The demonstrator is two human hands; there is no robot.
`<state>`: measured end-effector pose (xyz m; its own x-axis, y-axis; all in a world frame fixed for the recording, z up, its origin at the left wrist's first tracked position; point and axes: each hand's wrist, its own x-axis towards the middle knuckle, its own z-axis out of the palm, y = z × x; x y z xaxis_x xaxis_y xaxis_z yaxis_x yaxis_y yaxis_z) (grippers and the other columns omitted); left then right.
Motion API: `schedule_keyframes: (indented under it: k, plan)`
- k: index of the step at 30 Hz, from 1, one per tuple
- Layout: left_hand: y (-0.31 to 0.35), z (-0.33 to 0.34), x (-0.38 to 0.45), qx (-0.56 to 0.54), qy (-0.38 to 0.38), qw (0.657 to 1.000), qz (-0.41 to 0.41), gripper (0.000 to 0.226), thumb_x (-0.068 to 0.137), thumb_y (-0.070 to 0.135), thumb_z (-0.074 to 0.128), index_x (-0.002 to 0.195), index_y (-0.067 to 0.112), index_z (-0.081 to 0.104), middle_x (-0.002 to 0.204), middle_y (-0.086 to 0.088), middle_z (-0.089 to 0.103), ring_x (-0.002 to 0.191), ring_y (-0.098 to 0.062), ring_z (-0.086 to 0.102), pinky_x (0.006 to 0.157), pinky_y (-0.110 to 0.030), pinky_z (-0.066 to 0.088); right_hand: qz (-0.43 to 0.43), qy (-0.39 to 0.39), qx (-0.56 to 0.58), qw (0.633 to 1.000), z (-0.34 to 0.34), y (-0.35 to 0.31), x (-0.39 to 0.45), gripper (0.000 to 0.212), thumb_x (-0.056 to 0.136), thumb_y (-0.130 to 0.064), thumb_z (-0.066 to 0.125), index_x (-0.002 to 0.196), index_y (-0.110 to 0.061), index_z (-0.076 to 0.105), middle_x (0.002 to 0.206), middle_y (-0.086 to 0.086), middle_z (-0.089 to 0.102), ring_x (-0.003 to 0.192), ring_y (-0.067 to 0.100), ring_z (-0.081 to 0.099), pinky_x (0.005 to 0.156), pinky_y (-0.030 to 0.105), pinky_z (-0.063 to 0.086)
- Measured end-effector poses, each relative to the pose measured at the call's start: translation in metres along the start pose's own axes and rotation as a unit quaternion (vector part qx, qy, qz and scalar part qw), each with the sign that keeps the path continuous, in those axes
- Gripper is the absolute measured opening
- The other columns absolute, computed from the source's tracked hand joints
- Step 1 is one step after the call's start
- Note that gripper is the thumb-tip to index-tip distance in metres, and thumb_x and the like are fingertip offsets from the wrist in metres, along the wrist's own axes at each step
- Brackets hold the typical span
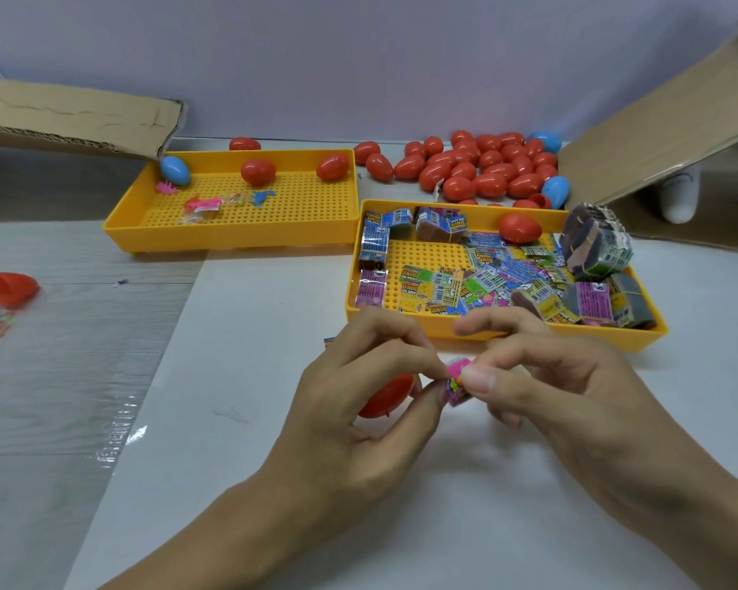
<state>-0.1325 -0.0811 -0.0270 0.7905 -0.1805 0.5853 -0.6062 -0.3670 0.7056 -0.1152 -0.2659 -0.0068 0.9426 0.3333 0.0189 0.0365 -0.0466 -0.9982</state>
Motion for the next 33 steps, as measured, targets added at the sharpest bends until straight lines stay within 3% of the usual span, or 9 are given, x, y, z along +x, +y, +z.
schedule_keyframes:
  k: [2, 4, 7, 9, 12, 16, 19, 24, 33]
  plan:
    - [0.0, 0.0, -0.002, -0.047, 0.001, 0.998, -0.033, 0.012, 0.085, 0.014, 0.064, 0.095, 0.008, 0.065, 0.096, 0.0, 0.058, 0.083, -0.018, 0.062, 0.065, -0.024, 0.048, -0.015, 0.014, 0.002, 1.0, 0.0, 0.001, 0.001, 0.021, 0.065, -0.039, 0.078, 0.068, -0.018, 0.079, 0.085, -0.016, 0.067, 0.117, 0.003, 0.056, 0.075, 0.019, 0.046]
    - [0.0, -0.002, -0.003, -0.17, -0.01, 0.977, -0.126, 0.027, 0.078, 0.015, 0.062, 0.103, 0.021, 0.056, 0.095, 0.006, 0.059, 0.083, -0.02, 0.061, 0.068, -0.025, 0.048, -0.014, 0.039, 0.024, 0.999, 0.0, 0.001, 0.002, 0.025, 0.061, -0.04, 0.084, 0.069, -0.016, 0.08, 0.095, -0.011, 0.068, 0.108, 0.001, 0.056, 0.061, 0.018, 0.044]
    - [-0.003, -0.002, -0.004, -0.283, -0.011, 0.938, -0.2, 0.035, 0.07, 0.009, 0.057, 0.098, 0.028, 0.048, 0.093, 0.006, 0.062, 0.079, -0.02, 0.061, 0.07, -0.03, 0.05, -0.006, 0.06, 0.042, 0.997, 0.0, 0.002, 0.003, 0.044, 0.054, -0.058, 0.085, 0.071, -0.017, 0.08, 0.095, -0.013, 0.064, 0.088, 0.002, 0.056, 0.051, 0.02, 0.038]
    - [-0.004, 0.002, -0.003, -0.284, 0.0, 0.938, -0.2, 0.034, 0.075, 0.005, 0.061, 0.102, 0.018, 0.045, 0.092, 0.003, 0.064, 0.078, -0.02, 0.065, 0.074, -0.026, 0.052, -0.005, 0.069, 0.041, 0.997, 0.001, 0.003, 0.004, 0.049, 0.053, -0.062, 0.084, 0.072, -0.017, 0.08, 0.09, -0.012, 0.059, 0.073, 0.001, 0.052, 0.05, 0.018, 0.037]
    - [-0.003, 0.008, -0.003, -0.305, 0.033, 0.934, -0.182, 0.03, 0.085, -0.001, 0.065, 0.107, 0.006, 0.046, 0.1, -0.004, 0.065, 0.087, -0.017, 0.069, 0.076, -0.029, 0.057, -0.009, 0.074, 0.031, 0.997, 0.0, 0.004, 0.004, 0.048, 0.056, -0.061, 0.083, 0.075, -0.017, 0.08, 0.084, -0.004, 0.053, 0.066, 0.004, 0.049, 0.049, 0.014, 0.035]
    - [-0.002, 0.004, 0.0, -0.269, 0.071, 0.944, -0.175, 0.029, 0.078, 0.017, 0.076, 0.103, 0.021, 0.062, 0.1, -0.009, 0.071, 0.085, -0.024, 0.069, 0.063, -0.029, 0.057, -0.025, 0.058, 0.032, 0.997, -0.001, 0.004, 0.004, 0.039, 0.066, -0.054, 0.08, 0.081, -0.018, 0.08, 0.072, -0.008, 0.052, 0.056, 0.011, 0.035, 0.046, 0.016, 0.031]
    - [-0.001, 0.003, 0.0, -0.256, 0.072, 0.948, -0.176, 0.026, 0.075, 0.017, 0.079, 0.099, 0.02, 0.07, 0.098, -0.008, 0.071, 0.083, -0.021, 0.069, 0.062, -0.029, 0.058, -0.027, 0.049, 0.029, 0.998, -0.001, 0.004, 0.004, 0.036, 0.071, -0.05, 0.077, 0.081, -0.015, 0.079, 0.067, -0.008, 0.05, 0.055, 0.016, 0.028, 0.046, 0.016, 0.029]
    - [-0.004, 0.004, -0.001, -0.227, 0.043, 0.959, -0.162, 0.028, 0.077, 0.018, 0.078, 0.104, 0.02, 0.071, 0.105, -0.001, 0.065, 0.091, -0.03, 0.069, 0.071, -0.042, 0.061, -0.022, 0.043, 0.046, 0.998, 0.001, 0.005, 0.003, 0.043, 0.068, -0.053, 0.079, 0.083, -0.012, 0.079, 0.066, -0.002, 0.044, 0.054, 0.013, 0.028, 0.045, 0.017, 0.029]
    - [-0.006, 0.006, -0.003, -0.218, 0.041, 0.964, -0.149, 0.037, 0.077, 0.016, 0.079, 0.112, 0.021, 0.07, 0.104, -0.005, 0.064, 0.087, -0.03, 0.065, 0.066, -0.032, 0.054, -0.015, 0.035, 0.048, 0.998, 0.004, 0.004, 0.002, 0.042, 0.064, -0.056, 0.081, 0.079, -0.017, 0.079, 0.065, -0.005, 0.046, 0.054, 0.009, 0.031, 0.045, 0.015, 0.029]
